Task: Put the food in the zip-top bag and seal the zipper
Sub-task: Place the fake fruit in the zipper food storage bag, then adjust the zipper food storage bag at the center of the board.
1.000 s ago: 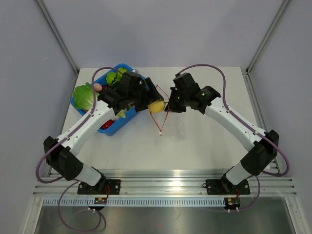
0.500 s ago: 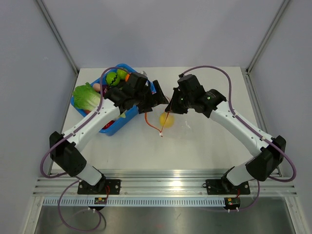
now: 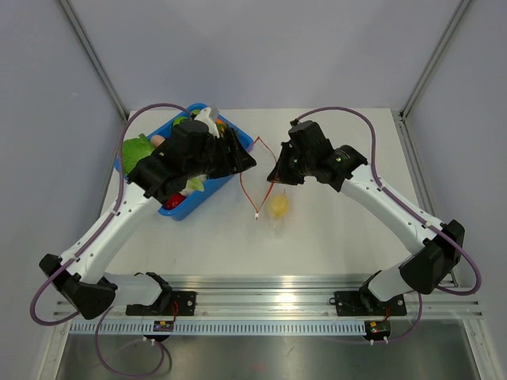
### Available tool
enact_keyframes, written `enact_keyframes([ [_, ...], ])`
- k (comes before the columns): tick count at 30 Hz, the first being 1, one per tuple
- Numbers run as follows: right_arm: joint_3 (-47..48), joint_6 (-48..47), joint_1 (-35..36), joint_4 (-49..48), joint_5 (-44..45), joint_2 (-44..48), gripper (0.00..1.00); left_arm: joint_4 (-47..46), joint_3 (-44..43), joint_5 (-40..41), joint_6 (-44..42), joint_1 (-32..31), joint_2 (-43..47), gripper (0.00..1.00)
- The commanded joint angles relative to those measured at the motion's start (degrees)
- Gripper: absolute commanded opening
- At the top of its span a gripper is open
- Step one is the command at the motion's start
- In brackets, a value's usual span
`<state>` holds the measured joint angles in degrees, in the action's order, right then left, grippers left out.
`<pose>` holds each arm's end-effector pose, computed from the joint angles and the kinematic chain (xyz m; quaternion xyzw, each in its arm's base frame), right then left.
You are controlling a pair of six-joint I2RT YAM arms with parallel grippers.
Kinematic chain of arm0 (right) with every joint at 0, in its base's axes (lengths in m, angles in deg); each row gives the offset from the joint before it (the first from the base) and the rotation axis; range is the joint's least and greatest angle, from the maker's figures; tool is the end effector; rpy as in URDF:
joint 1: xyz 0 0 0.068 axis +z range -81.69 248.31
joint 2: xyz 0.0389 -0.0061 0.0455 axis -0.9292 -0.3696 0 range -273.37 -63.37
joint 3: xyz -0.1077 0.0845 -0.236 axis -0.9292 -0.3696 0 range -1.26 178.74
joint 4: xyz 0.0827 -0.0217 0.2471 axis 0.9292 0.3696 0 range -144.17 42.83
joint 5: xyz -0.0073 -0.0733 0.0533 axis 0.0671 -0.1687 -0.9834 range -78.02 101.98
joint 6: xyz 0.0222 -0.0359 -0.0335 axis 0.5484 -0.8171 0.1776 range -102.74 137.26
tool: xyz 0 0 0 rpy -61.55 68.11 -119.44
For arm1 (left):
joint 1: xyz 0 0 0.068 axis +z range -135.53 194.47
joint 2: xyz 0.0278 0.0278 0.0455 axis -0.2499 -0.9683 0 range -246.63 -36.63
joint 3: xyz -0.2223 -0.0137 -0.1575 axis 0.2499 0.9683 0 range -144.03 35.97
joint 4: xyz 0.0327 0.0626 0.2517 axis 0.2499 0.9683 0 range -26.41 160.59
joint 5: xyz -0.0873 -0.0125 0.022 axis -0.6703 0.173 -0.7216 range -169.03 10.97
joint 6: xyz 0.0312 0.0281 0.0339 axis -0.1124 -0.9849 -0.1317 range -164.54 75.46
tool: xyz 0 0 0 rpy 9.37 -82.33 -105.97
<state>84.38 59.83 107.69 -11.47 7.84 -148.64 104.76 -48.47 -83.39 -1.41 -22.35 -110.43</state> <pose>0.2487 0.2074 0.3645 0.0108 0.9142 0.2898 0.2832 0.2148 -0.1642 0.4155 -0.0290 0.8674 -0.3437 0.3586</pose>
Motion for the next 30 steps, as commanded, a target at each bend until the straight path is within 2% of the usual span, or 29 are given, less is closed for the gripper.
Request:
enact_keyframes([
  [1,-0.1,0.8,0.5,-2.0,-0.2,0.8,0.0,0.7,2.7,4.1,-2.6,-0.2,2.6,0.69],
  [3,-0.3,0.9,0.5,-2.0,-0.2,1.0,0.0,1.5,4.1,8.4,-2.5,-0.2,2.8,0.75],
  [4,-0.3,0.9,0.5,-2.0,-0.2,1.2,0.0,1.5,5.1,8.9,-2.6,-0.1,2.6,0.81],
  [5,-0.3,0.9,0.5,-1.9,-0.2,1.3,0.0,1.5,5.4,9.2,-2.7,-0.1,1.8,0.83],
  [10,-0.7,0.9,0.5,-1.6,0.4,1.8,0.0,-1.3,6.7,5.7,-2.3,-0.2,-3.2,0.81],
  [13,-1.6,0.5,0.5,-1.0,1.2,2.0,0.0,-3.6,7.0,4.7,-2.4,-0.3,-7.5,0.66],
  [14,-1.8,0.2,0.5,-0.3,1.7,2.0,0.0,-3.2,5.8,4.6,-2.5,-0.3,-8.6,0.47],
  [17,-2.4,-1.2,0.4,2.8,5.4,2.0,0.0,-1.3,3.8,3.3,-3.1,-0.3,-12.0,0.0],
  [18,-2.3,-1.6,0.5,3.7,7.5,1.9,0.01,-1.4,3.7,2.9,-3.3,-0.3,-12.1,0.0],
  [21,-1.8,-3.5,0.5,7.1,13.0,1.5,0.15,-3.6,5.3,1.9,-3.8,-0.3,-10.7,0.0],
  [22,-1.0,-3.9,0.5,8.0,13.9,1.0,0.23,-4.0,5.5,1.8,-3.8,-0.3,-10.1,0.0],
  [24,0.1,-5.1,0.5,9.8,15.6,0.5,0.28,-4.0,5.3,1.2,-4.1,-0.3,-10.0,0.0],
  [30,2.9,-6.1,0.5,10.2,17.1,1.0,0.29,-4.0,5.1,-0.2,-4.2,-0.3,-10.4,0.0],
])
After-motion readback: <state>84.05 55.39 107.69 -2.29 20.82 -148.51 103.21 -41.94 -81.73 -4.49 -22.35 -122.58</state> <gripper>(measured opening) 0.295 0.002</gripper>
